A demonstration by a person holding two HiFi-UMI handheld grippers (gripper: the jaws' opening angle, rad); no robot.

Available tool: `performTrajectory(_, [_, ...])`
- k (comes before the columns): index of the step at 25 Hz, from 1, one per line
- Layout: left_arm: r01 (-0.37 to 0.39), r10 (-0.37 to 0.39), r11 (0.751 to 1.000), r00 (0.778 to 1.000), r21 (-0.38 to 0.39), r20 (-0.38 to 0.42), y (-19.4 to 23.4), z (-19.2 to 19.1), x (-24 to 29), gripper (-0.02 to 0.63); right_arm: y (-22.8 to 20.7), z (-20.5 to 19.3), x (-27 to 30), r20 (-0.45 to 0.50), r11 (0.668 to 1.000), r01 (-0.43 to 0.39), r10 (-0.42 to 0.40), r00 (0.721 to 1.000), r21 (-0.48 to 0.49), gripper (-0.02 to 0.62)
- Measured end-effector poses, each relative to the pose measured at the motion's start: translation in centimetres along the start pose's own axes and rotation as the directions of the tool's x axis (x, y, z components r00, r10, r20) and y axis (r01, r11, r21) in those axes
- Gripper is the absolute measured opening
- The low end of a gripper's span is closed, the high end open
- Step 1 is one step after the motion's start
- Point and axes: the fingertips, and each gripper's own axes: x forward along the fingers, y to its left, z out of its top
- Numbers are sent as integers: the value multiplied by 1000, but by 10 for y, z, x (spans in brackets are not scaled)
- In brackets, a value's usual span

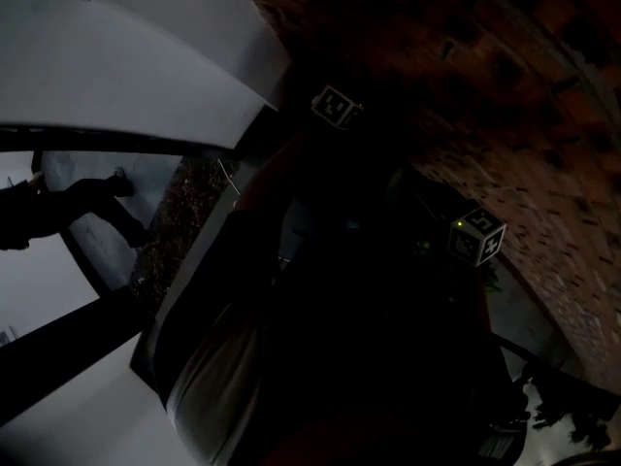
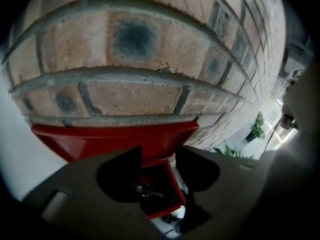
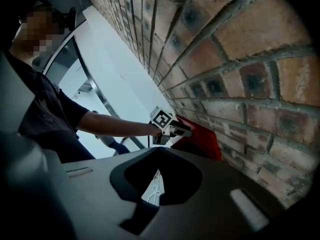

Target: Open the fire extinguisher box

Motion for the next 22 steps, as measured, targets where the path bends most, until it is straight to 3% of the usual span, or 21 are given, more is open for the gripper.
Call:
performTrajectory(4, [-15, 18, 999, 998, -49, 58, 5, 0, -19, 171, 2, 8, 12, -10, 997, -63, 63, 998, -38, 0])
performTrajectory(5, [-22, 25, 998, 998, -60, 63, 6, -2, -27, 141, 2, 6, 17, -21, 996, -82, 81, 997, -44, 0])
performTrajectory(7, [-32, 40, 996, 995, -80, 95, 5, -1, -48, 2, 4, 3, 26, -43, 992, -115, 113, 993, -50, 0])
performTrajectory(11, [-47, 61, 996, 980, -79, 188, -6, 11, -92, 0, 16, 12, 42, -75, 980, -186, 180, 981, -74, 0])
performTrajectory(14, [-100, 118, 991, 967, -90, 224, -11, 5, -129, 0, 24, 11, 54, -111, 964, -246, 234, 966, -103, 0])
performTrajectory(17, [-188, 219, 973, 937, -137, 272, -5, -6, -173, -2, 40, 17, 71, -137, 939, -312, 293, 946, -143, 0])
performTrajectory(22, [-293, 358, 929, 865, -225, 351, -16, -24, -240, -2, 68, 18, 86, -191, 886, -430, 399, 897, -173, 0])
